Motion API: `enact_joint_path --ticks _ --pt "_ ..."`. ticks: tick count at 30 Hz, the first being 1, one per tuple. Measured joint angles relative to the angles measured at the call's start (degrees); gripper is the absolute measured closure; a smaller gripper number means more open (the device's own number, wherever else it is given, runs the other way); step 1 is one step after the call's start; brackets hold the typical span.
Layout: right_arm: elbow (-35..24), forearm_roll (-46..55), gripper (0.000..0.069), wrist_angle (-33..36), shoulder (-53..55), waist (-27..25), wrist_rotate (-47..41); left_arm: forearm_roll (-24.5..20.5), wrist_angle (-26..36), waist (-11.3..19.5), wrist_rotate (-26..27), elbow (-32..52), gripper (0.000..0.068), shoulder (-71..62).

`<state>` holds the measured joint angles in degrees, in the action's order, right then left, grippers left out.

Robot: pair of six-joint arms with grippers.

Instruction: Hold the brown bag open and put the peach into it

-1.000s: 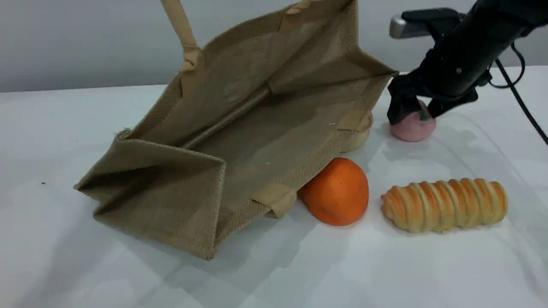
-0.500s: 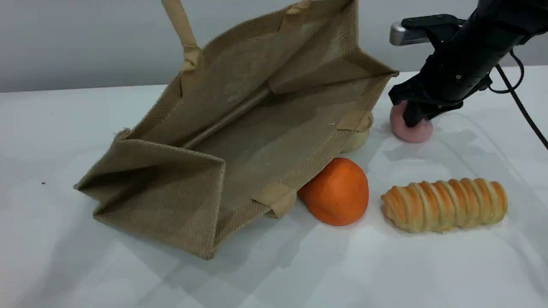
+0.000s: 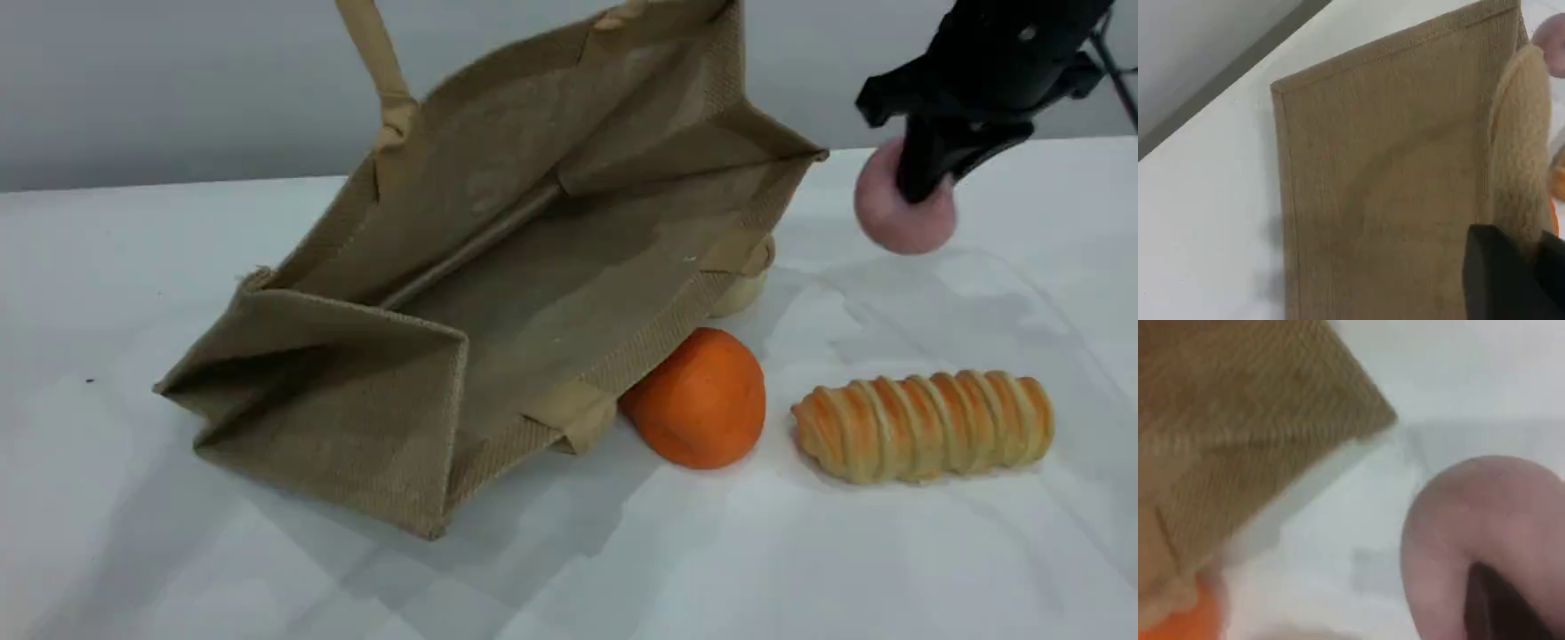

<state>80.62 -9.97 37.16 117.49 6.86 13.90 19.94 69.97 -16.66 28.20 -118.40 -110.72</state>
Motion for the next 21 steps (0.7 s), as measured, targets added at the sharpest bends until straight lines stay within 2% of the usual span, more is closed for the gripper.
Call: enact_joint_path --ticks 4,10,16,21 --pt "-4.79 -1.21 0.0664 -2.18 -5.13 0.0 -0.11 -0.05 0.0 0.0 0.0 0.0 0.0589 0.0" --pt "-15.88 -7.82 0.0664 -9.38 -14.33 0.47 1.66 -0.05 0.0 0.0 0.0 0.0 0.0589 0.0" --pt "-27.28 -19.33 0.0664 -20.66 -22.84 6.71 10.36 0.18 0.0 0.0 0.05 0.0 0.0589 0.0" --pt "-31.55 -23.69 0.0664 -26.56 -23.09 14.2 15.77 1.46 0.0 -0.05 0.26 0.0 0.0589 0.0"
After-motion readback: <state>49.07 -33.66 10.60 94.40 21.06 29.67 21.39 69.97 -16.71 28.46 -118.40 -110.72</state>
